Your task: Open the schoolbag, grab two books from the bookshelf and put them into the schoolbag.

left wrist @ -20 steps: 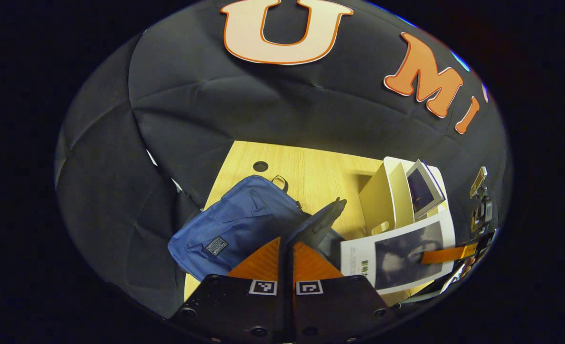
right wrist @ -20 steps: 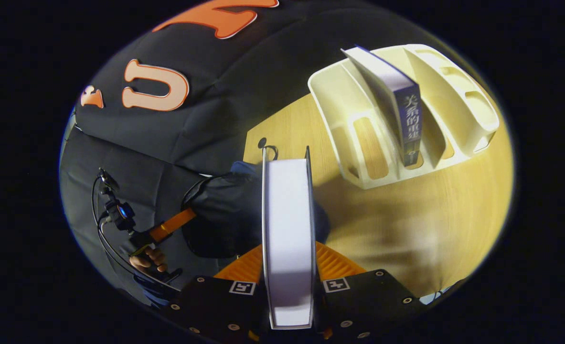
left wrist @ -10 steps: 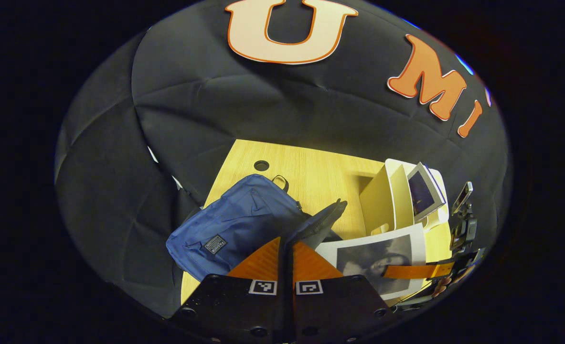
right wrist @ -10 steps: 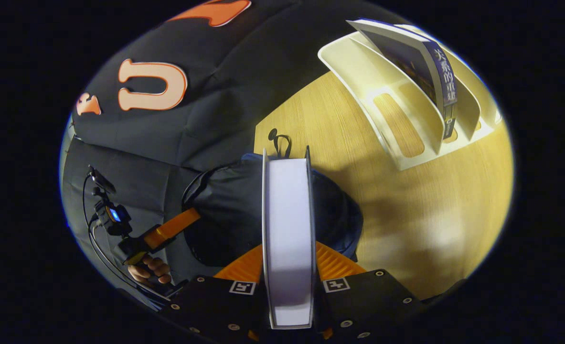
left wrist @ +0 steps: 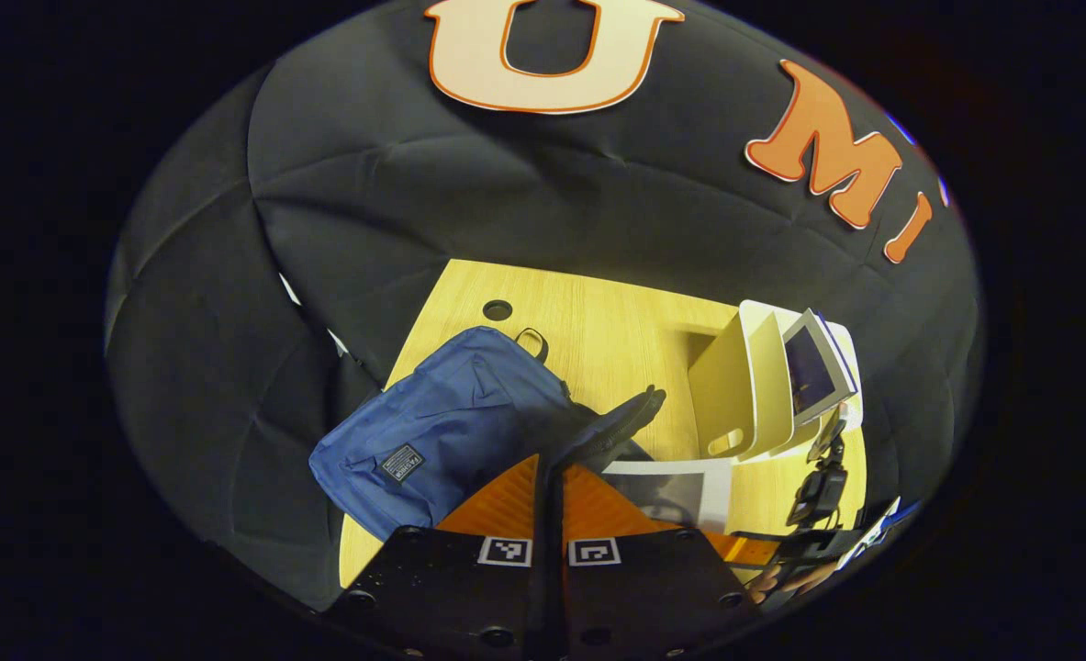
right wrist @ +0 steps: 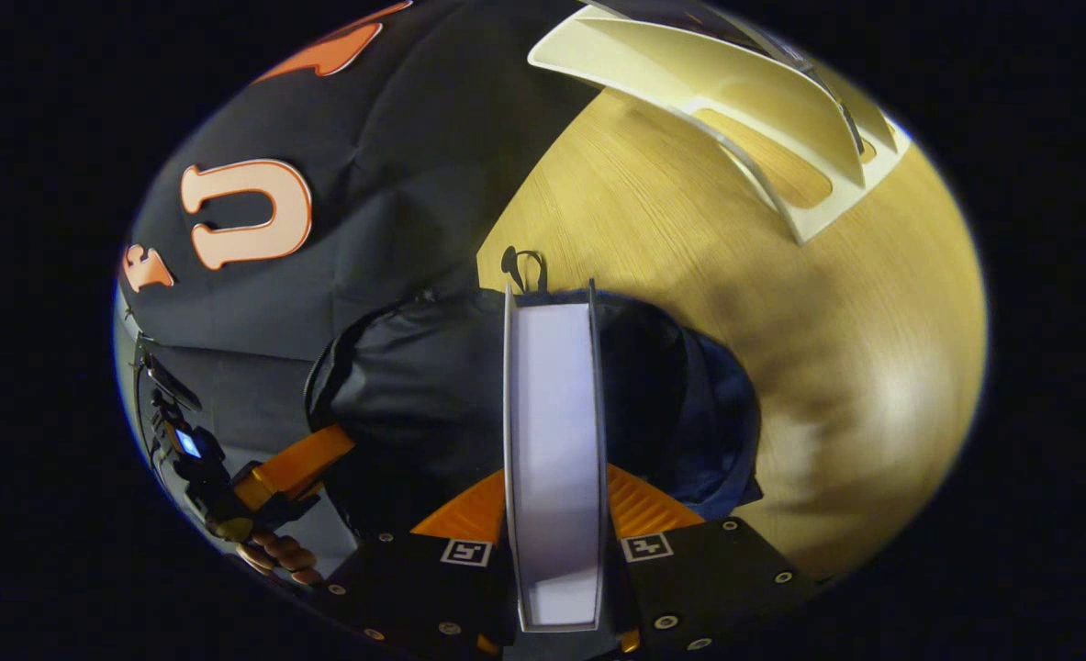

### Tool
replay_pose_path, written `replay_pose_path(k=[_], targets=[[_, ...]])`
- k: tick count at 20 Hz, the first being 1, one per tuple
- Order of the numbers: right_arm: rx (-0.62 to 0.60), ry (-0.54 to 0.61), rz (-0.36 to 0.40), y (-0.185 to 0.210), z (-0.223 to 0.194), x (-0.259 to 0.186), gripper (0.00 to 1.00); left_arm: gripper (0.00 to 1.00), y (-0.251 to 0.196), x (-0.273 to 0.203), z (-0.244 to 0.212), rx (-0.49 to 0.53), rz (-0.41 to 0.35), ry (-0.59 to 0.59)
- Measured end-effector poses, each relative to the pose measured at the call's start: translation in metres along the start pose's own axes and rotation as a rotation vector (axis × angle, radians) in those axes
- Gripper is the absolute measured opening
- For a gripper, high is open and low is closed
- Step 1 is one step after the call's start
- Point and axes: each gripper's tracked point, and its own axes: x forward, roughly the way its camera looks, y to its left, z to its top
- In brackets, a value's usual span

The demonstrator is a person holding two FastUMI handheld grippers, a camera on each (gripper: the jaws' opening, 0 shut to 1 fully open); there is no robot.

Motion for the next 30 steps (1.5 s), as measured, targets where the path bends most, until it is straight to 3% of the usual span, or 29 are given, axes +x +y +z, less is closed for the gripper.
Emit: replay_pose_path(k=[11,12,13,17,18,19,20,24,29,30], targets=[[0.139,-0.061,0.080,0.014,-0.005,0.076,0.36,0.00,-0.039,0.013,-0.012,0.072,-0.055,0.042],[0.135,-0.059,0.082,0.014,-0.005,0.083,0.36,0.05,-0.043,0.016,-0.017,0.076,-0.064,0.055],[0.136,-0.067,0.088,0.015,-0.006,0.085,0.36,0.00,-0.046,0.017,-0.019,0.081,-0.072,0.062],[0.135,-0.081,0.102,0.012,-0.007,0.094,0.36,0.00,-0.059,0.026,-0.028,0.104,-0.100,0.092],[0.134,-0.076,0.103,0.010,-0.007,0.093,0.48,0.00,-0.061,0.027,-0.033,0.104,-0.110,0.106],[0.142,-0.073,0.105,0.010,-0.008,0.094,0.37,0.01,-0.063,0.028,-0.036,0.100,-0.116,0.116],[0.155,-0.058,0.106,0.011,-0.010,0.096,0.37,0.00,-0.064,0.029,-0.037,0.103,-0.121,0.119],[0.182,-0.051,0.057,0.004,-0.010,0.104,0.41,0.01,-0.059,0.031,-0.031,0.116,-0.112,0.107],[0.179,-0.008,-0.005,0.000,-0.016,0.103,0.61,0.01,-0.053,0.030,-0.028,0.103,-0.106,0.094],[0.157,-0.003,-0.007,0.002,-0.014,0.100,0.50,0.00,-0.052,0.028,-0.025,0.104,-0.106,0.088]])
